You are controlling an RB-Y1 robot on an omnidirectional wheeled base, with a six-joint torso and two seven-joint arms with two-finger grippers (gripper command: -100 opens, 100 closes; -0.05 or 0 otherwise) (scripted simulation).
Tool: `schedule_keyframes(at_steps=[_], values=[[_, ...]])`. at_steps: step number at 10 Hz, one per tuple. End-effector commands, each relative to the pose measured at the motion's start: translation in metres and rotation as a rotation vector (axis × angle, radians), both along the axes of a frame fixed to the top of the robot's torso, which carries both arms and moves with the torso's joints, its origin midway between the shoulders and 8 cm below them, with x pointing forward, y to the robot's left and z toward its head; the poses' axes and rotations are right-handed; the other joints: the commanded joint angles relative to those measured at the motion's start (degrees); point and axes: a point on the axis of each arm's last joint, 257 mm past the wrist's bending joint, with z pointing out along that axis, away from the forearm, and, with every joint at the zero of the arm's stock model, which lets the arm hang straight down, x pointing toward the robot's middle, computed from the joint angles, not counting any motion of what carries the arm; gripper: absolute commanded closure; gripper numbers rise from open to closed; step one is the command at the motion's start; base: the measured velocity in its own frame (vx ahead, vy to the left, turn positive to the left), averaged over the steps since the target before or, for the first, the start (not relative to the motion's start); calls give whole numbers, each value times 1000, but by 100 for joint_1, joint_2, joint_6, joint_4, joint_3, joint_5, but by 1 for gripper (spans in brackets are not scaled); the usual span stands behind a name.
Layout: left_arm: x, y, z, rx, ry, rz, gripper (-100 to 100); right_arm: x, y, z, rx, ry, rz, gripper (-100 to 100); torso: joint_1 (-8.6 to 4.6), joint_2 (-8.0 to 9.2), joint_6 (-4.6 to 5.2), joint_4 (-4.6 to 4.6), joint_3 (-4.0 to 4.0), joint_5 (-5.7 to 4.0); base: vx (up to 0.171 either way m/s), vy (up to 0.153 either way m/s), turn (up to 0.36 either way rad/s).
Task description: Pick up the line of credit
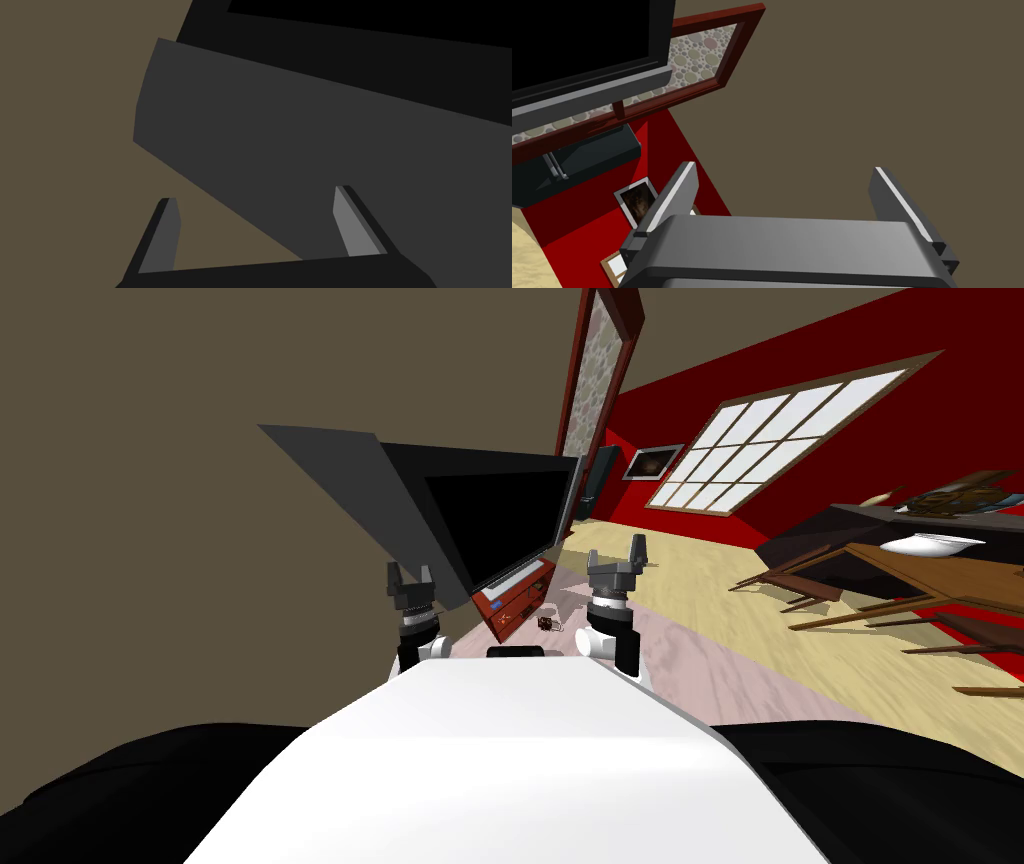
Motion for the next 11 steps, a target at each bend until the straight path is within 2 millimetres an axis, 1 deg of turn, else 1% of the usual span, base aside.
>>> schedule_keyframes(at_steps=[1,4,7,8,11], values=[[5,-3,-5,20,20,-22,-100,0,0,0,0,0,0,0,0,0,0,0,0,0,3,-13,1],[21,-8,-25,41,90,-74,-100,0,0,0,0,0,0,0,-14,-5,0,-1,-3,-3,12,-43,3],[43,-10,-57,23,189,-122,-100,0,0,0,0,0,0,0,-32,-1,0,-1,-1,-7,0,-85,0],[43,-10,-57,23,189,-122,-100,0,0,0,0,0,0,0,-36,0,1,0,0,-8,2,-62,2],[65,-11,-96,-24,302,-165,-100,0,0,0,0,0,0,0,-32,0,0,0,0,-7,-7,-84,-5]])
